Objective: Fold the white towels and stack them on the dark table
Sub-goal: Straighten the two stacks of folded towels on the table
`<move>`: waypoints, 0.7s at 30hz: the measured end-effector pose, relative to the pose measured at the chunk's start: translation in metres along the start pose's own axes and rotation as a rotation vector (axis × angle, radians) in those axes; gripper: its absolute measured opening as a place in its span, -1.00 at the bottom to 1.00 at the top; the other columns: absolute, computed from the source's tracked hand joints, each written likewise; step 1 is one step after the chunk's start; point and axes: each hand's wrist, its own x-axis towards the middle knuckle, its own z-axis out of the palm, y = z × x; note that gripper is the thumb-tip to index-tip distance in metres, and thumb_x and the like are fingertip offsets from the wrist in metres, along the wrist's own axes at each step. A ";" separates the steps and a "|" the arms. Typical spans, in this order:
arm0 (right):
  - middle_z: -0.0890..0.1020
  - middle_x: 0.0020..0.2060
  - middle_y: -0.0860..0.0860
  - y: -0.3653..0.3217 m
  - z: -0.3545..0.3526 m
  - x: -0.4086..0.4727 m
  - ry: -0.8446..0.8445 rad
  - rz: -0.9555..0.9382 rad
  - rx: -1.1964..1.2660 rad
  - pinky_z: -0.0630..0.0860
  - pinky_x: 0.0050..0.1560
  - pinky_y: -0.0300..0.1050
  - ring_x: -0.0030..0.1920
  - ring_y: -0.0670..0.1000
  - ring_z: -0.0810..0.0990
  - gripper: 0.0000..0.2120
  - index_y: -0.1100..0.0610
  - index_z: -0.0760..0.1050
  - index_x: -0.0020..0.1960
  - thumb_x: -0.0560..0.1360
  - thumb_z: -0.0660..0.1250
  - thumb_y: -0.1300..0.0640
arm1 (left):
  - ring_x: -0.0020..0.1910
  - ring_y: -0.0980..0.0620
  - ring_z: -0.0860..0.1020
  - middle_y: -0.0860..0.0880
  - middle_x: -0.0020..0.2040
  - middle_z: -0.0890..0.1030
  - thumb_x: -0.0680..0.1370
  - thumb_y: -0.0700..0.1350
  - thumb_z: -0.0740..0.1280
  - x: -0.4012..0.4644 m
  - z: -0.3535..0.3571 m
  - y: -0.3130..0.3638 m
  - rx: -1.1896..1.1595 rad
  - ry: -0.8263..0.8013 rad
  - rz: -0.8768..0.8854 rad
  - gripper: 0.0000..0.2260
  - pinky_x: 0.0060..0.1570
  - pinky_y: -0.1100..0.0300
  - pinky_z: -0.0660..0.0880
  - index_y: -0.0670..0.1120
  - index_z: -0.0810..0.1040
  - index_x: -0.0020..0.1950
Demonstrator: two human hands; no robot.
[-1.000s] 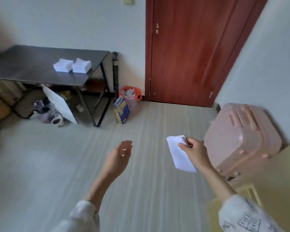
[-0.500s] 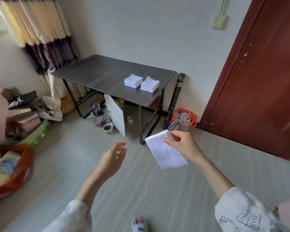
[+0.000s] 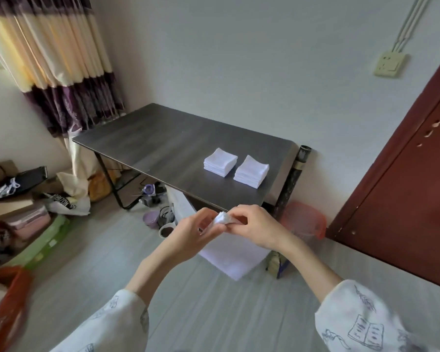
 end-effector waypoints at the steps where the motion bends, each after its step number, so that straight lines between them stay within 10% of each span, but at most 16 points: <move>1: 0.44 -0.36 -0.11 0.003 0.000 0.024 0.001 0.009 0.003 0.30 -0.25 -0.31 -0.36 -0.18 0.35 -0.77 0.05 0.46 -0.32 0.47 0.38 0.04 | -0.32 0.22 0.44 0.14 -0.30 0.49 0.48 0.13 0.28 0.021 -0.008 -0.010 0.027 0.018 0.012 -0.90 -0.29 0.38 0.34 0.16 0.41 -0.17; 15: 0.55 -0.26 -0.05 0.083 -0.036 0.284 -0.054 0.422 0.169 0.39 -0.16 -0.25 -0.22 -0.08 0.51 -0.77 0.10 0.53 -0.15 0.46 0.37 -0.07 | -0.38 0.22 0.39 0.07 -0.32 0.48 0.59 -0.02 0.17 0.293 -0.092 -0.139 -0.215 -0.141 0.007 -0.84 -0.34 0.37 0.33 -0.06 0.41 -0.13; 21: 0.60 0.14 0.12 0.157 -0.049 0.329 0.056 0.647 0.830 0.55 0.15 0.01 0.14 0.07 0.59 -0.66 0.25 0.46 0.20 0.48 0.36 0.13 | -0.36 0.13 0.41 -0.02 -0.30 0.45 0.58 0.07 0.17 0.384 -0.074 -0.180 -0.388 -0.250 -0.141 -0.71 -0.32 0.30 0.37 -0.15 0.43 -0.12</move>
